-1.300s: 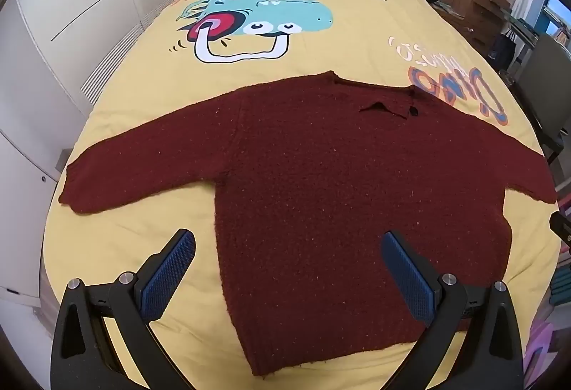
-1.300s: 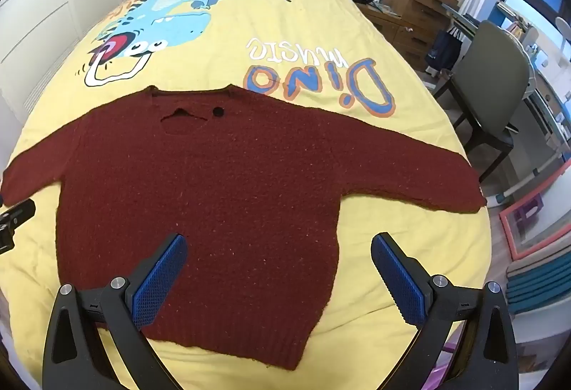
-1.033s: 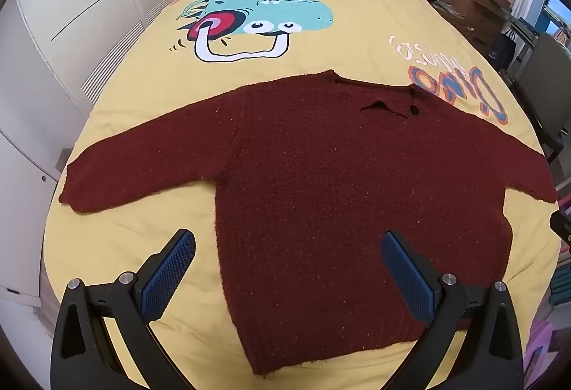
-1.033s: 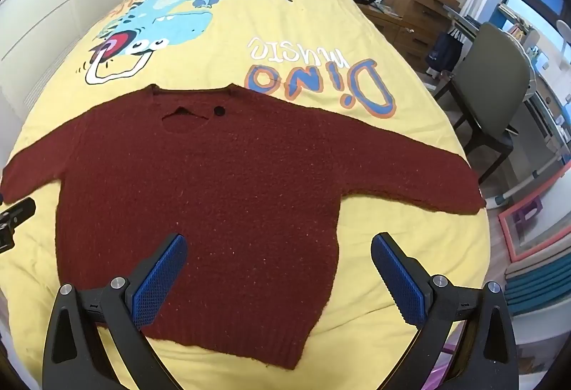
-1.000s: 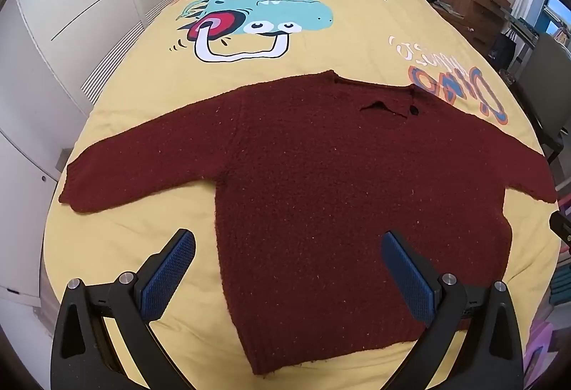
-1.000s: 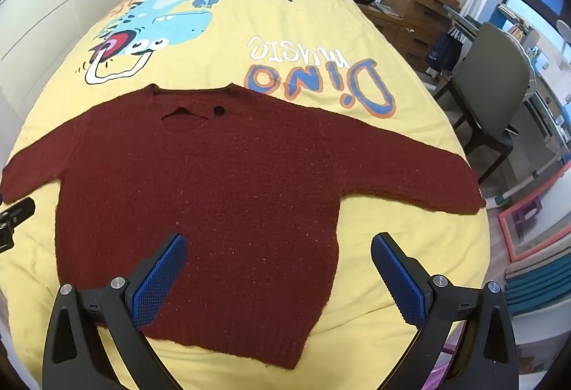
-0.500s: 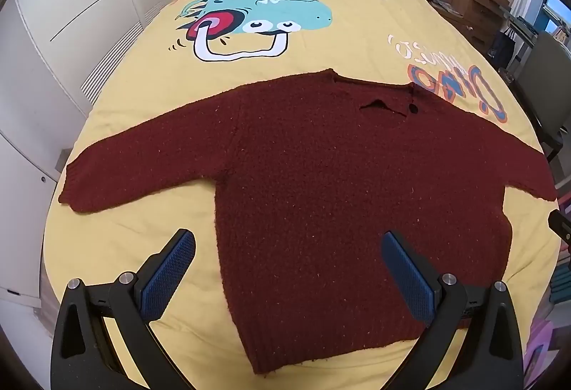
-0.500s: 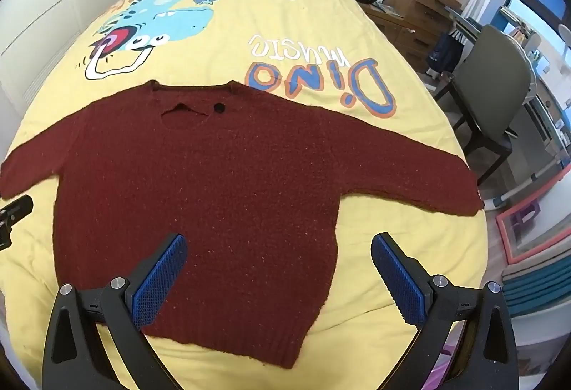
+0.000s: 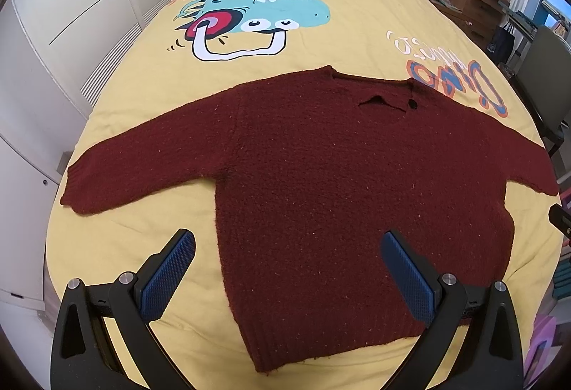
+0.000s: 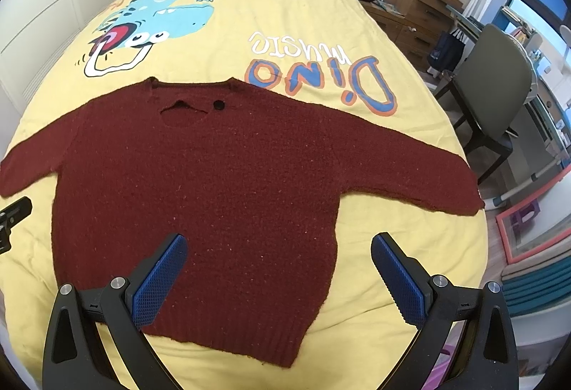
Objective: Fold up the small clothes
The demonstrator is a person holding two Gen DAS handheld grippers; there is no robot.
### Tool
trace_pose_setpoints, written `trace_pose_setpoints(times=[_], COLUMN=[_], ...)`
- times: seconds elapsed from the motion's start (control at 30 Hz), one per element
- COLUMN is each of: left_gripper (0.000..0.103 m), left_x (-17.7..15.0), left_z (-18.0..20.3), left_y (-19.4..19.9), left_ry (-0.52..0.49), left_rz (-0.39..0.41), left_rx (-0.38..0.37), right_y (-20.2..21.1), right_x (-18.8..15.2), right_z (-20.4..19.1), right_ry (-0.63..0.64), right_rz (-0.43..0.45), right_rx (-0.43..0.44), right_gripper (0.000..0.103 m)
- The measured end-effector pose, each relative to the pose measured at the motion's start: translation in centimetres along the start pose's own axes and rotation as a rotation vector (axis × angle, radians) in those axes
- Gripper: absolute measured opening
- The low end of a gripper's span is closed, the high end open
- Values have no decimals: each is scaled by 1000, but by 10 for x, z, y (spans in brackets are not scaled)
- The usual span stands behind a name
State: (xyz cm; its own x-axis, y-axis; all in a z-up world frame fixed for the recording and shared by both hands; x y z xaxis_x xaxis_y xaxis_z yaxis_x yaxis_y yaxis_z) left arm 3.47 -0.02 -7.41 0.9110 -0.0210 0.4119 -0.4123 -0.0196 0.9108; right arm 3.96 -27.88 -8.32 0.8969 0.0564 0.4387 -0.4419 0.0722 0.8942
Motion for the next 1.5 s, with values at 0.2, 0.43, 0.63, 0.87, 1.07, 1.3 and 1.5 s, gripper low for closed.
trace_pose_setpoints(times=[0.2,0.43,0.63,0.87,1.07,1.3,1.5], left_gripper=[102,102,102,102,102,102,102], left_x=[-2,-1,-2,-3,-4,-4,-5], left_z=[1,-1,-2,-4,-4,-5,-5], left_y=[-2,-4,-5,-6,-6,-7,-8], left_ry=[1,-3,0,-3,-1,-4,-5], left_rz=[-5,-11,-13,-17,-20,-21,-23], left_rx=[2,7,5,6,5,5,5], right_y=[0,-1,-1,-3,-3,-3,-2], right_x=[1,0,0,-1,-2,-2,-2], right_z=[0,1,1,0,-1,-1,1], right_ry=[1,3,12,19,21,19,12], right_rz=[-1,-5,-9,-13,-15,-13,-9], right_rx=[-2,-6,-7,-8,-8,-8,-12], right_gripper=[102,102,102,102,102,102,102])
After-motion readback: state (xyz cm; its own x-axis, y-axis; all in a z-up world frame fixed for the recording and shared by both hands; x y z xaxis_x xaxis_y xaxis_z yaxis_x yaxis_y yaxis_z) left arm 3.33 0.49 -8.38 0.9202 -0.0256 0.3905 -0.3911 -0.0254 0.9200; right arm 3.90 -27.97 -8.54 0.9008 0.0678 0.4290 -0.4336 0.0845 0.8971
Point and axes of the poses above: each gripper's, at about its wrist camera, not at the fingertips, and y roughly against the way its jaws point, z to its right, x to its top, the point moved 8 cm from there along -y, roughly the way its jaws point, and after that the axes turned 3 degrees about -z, right-handed, at the moved point
